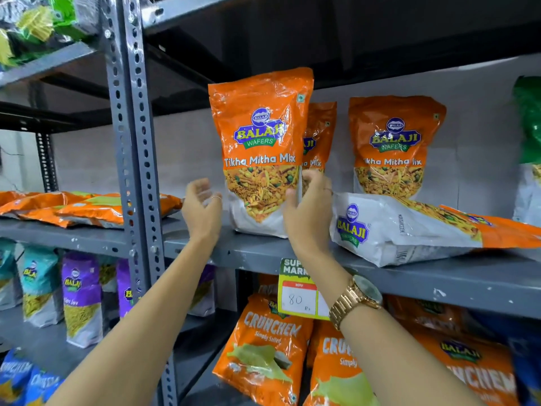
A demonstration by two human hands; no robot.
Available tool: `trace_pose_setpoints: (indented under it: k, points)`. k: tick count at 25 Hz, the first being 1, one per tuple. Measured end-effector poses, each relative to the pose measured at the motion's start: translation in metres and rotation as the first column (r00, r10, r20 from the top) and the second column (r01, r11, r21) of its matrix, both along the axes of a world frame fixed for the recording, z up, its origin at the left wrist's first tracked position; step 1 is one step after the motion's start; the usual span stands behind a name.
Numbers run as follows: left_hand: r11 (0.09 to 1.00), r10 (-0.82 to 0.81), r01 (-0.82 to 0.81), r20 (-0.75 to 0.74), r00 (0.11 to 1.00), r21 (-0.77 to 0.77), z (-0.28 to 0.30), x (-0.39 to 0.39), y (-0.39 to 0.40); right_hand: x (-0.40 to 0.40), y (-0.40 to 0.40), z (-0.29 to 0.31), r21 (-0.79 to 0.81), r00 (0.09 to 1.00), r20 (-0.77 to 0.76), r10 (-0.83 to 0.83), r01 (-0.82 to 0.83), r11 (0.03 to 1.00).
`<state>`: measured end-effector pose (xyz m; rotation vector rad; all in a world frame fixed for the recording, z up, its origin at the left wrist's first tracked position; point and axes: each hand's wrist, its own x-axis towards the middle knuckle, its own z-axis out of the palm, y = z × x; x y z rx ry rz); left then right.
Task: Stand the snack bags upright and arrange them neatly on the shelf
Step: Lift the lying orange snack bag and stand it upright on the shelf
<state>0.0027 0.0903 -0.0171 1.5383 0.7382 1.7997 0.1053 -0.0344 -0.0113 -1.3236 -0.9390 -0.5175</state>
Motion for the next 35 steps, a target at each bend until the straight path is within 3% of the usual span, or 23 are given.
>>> trace_pose_setpoints:
  k: [2,4,9,12,17,20,22,26,30,35]
  points:
    - [0.992,0.105,-0.107,0.028,0.994,0.072,-0.007,-0.009,-0.012,-0.004,-0.016,0.004,0.261,0.998,0.036,-0.041,0.03,0.965]
    - [0.98,0.14,-0.141,0.015,0.99,0.14,-0.007,-0.012,-0.026,-0.009,-0.036,0.013,0.403,0.997,0.036,-0.069,0.049,0.914]
    - [0.97,0.058,-0.038,-0.076,0.995,0.24,0.027,0.001,-0.074,0.001,-0.098,0.04,0.433,0.985,0.019,-0.172,0.147,0.89]
    - [0.981,-0.03,0.062,-0.173,0.984,0.182,0.041,0.028,-0.102,0.025,-0.129,0.037,0.295,0.972,-0.029,-0.232,0.23,0.927]
    - [0.956,-0.288,0.288,-0.407,0.867,-0.062,0.043,0.084,-0.139,0.069,-0.171,0.018,-0.188,0.947,-0.16,-0.28,0.249,0.95]
    - [0.846,-0.496,0.368,-0.314,0.81,-0.385,0.027,0.103,-0.147,0.082,-0.187,0.001,-0.471,0.935,-0.196,-0.294,0.173,0.865]
    - [0.792,-0.533,0.389,-0.222,0.816,-0.471,0.019,0.108,-0.148,0.09,-0.19,-0.006,-0.514,0.934,-0.193,-0.299,0.163,0.842]
    - [0.772,-0.541,0.391,-0.194,0.818,-0.502,0.019,0.106,-0.145,0.105,-0.189,-0.007,-0.471,0.915,-0.327,-0.237,0.06,0.88]
    - [0.695,-0.644,0.431,-0.232,0.729,-0.576,0.023,0.099,-0.153,0.108,-0.198,-0.005,-0.379,0.875,-0.473,-0.101,-0.099,0.92]
    - [0.676,-0.697,0.466,-0.289,0.656,-0.571,0.038,0.086,-0.172,0.092,-0.192,-0.005,-0.062,0.773,-0.606,0.188,-0.281,0.958]
